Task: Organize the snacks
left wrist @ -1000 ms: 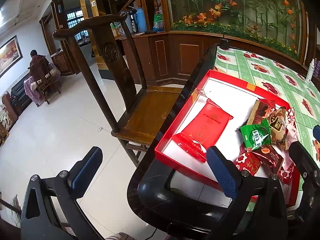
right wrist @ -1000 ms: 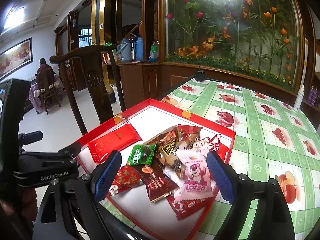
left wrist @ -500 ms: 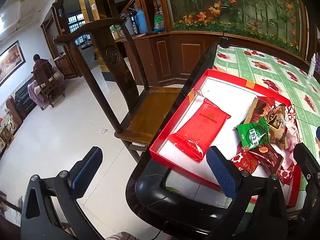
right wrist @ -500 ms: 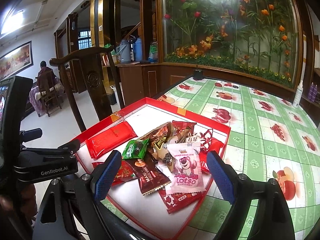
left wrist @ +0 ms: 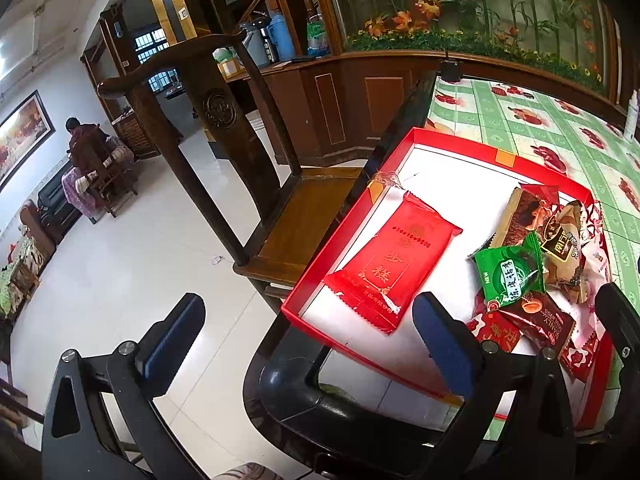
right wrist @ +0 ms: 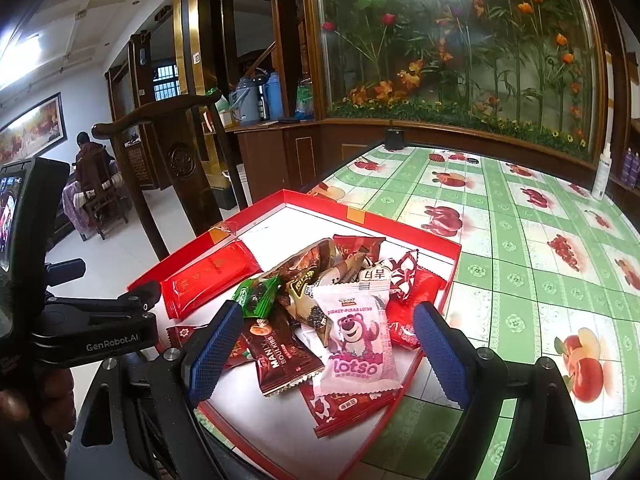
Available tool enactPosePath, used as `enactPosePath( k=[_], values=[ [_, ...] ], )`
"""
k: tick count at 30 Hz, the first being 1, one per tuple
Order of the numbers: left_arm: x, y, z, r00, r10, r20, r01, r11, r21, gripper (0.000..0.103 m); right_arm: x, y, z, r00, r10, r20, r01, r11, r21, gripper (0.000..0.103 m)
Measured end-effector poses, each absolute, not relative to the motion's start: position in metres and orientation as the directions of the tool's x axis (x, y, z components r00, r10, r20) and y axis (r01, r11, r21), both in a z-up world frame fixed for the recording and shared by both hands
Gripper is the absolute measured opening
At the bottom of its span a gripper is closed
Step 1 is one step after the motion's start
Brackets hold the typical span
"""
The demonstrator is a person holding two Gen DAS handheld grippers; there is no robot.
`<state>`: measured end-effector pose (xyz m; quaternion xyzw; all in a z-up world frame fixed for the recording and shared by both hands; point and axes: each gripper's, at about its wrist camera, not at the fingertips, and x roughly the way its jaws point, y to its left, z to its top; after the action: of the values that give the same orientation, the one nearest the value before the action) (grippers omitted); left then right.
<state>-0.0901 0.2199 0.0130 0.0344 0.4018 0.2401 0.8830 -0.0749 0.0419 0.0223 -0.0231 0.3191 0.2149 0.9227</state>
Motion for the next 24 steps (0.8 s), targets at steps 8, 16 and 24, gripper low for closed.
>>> enactPosePath(
  k=[8, 16, 24],
  values=[
    [-0.087, 0.215, 0.017, 0.551, 0.477, -0.685, -0.406, 0.87, 0.28, 0.103, -0.073, 0.038, 0.025, 0.699, 0.407, -0.588, -0.424, 0.898, 0.116, 0.088],
    [-0.092, 0.213, 0.017, 0.548, 0.489, -0.679, -0.409, 0.864, 0.293, 0.103, -0.074, 0.041, 0.026, 0.694, 0.423, -0.582, -0.446, 0.888, 0.114, 0.088],
    [-0.104, 0.212, 0.014, 0.56, 0.468, -0.684, -0.386, 0.878, 0.284, 0.103, -0.086, 0.041, 0.031, 0.712, 0.412, -0.569, -0.431, 0.896, 0.11, 0.088]
  ],
)
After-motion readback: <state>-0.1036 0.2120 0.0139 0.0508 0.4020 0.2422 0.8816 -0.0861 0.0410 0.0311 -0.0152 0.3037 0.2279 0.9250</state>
